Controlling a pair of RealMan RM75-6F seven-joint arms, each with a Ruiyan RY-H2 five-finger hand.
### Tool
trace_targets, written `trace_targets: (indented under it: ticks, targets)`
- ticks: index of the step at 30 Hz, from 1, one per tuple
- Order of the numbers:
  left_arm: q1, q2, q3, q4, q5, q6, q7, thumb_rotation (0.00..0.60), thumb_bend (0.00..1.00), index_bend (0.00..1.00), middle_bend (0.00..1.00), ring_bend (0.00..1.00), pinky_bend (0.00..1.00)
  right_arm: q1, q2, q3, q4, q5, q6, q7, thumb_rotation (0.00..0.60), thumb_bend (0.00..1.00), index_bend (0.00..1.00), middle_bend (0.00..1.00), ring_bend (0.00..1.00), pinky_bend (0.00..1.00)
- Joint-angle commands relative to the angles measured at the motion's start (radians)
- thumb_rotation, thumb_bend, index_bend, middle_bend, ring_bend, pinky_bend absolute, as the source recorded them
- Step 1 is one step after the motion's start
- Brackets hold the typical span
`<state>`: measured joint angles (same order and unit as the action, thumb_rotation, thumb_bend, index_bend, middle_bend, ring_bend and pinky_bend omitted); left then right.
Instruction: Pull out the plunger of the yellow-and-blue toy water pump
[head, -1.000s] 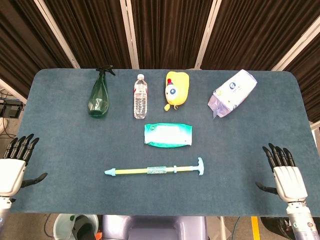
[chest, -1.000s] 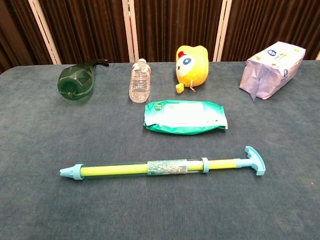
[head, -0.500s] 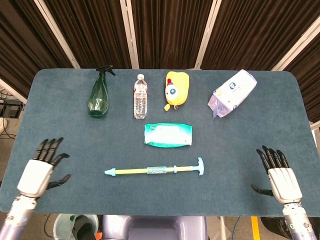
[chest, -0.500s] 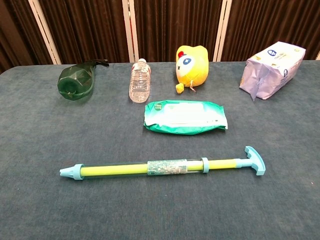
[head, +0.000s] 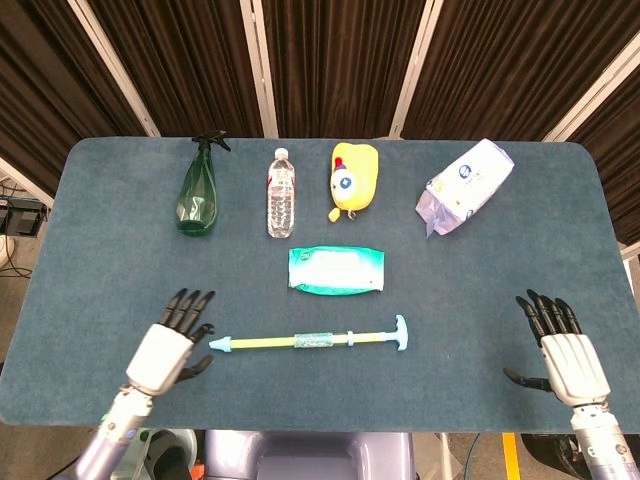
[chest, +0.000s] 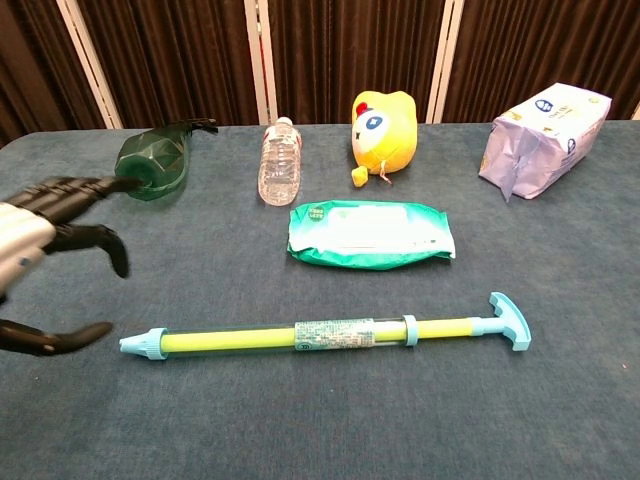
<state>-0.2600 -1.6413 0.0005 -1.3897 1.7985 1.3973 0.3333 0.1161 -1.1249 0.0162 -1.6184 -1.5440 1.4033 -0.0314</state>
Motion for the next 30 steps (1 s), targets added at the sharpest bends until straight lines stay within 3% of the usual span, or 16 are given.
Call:
trace_targets:
  ticks: [1,8,16,30]
  targets:
    - [-0.028,-0.071,-0.013,0.055,-0.014,-0.038,0.027,0.6,0.27,0.41,0.0,0.0,0.0,-0.002,0.011,0.003,-0.003,0.001,0.005,0.018,0.6,0.0,0.0,0.0,0.0,0.0]
    - [-0.064,-0.199,-0.021,0.205,-0.017,-0.066,0.056,0.6,0.25,0.34,0.0,0.0,0.0,0.0,0.028,0.004,0.0,0.01,-0.004,0.055,0.6,0.0,0.0,0.0,0.0,0.0]
    - [-0.093,-0.291,-0.01,0.32,-0.02,-0.083,0.034,0.6,0.22,0.33,0.0,0.0,0.0,-0.004,0.042,0.004,-0.009,0.013,0.0,0.071,0.6,0.0,0.0,0.0,0.0,0.0]
    - [-0.103,-0.339,-0.01,0.418,-0.027,-0.027,0.003,0.6,0.23,0.39,0.02,0.0,0.0,-0.002,0.045,0.012,-0.008,0.043,-0.016,0.065,0.6,0.0,0.0,0.0,0.0,0.0]
